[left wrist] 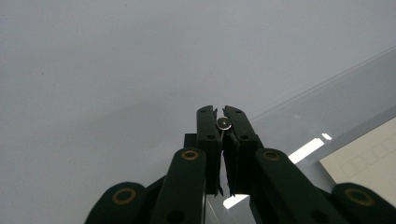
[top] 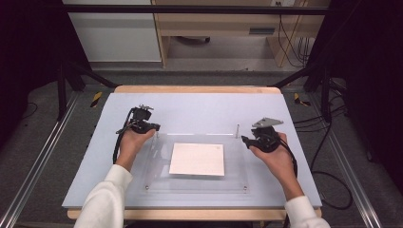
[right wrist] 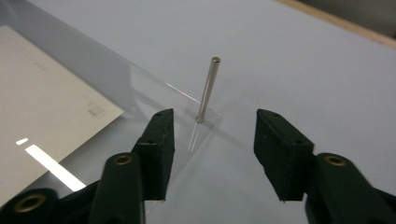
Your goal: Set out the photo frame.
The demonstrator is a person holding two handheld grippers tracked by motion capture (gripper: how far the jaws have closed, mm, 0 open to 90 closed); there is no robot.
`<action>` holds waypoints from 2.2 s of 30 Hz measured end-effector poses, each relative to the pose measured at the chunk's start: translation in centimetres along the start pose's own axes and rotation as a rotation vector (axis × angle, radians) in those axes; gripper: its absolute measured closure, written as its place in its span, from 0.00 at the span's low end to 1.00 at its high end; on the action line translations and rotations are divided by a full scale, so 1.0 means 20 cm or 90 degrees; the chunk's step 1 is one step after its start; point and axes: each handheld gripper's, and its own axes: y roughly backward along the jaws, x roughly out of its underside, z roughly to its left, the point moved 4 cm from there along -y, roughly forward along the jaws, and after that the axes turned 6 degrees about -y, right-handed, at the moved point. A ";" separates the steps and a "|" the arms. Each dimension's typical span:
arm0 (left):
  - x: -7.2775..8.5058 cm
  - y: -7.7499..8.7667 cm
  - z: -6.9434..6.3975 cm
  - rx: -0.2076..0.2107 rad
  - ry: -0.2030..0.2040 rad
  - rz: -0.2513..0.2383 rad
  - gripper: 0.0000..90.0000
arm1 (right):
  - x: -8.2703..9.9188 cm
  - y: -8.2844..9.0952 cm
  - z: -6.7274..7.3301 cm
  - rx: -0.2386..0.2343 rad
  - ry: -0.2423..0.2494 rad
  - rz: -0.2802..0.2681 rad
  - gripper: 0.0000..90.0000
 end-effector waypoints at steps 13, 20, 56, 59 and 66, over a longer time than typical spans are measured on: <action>0.00 0.00 -0.01 -0.014 0.003 0.007 0.94 | 0.28 0.34 0.13 0.014 0.066 -0.052 0.14; 0.00 0.00 -0.01 -0.016 0.005 0.010 0.94 | 0.43 0.40 0.24 -0.005 0.094 -0.031 0.15; -0.03 -0.01 0.01 -0.012 0.009 0.046 0.94 | 0.56 0.31 0.41 -0.043 0.267 0.014 0.26; -0.03 -0.01 0.01 -0.011 0.012 0.045 0.94 | 0.56 0.31 0.42 -0.039 0.282 0.009 0.27; -0.03 -0.02 0.01 -0.011 0.013 0.038 0.94 | 0.54 0.29 0.44 -0.035 0.304 -0.001 0.32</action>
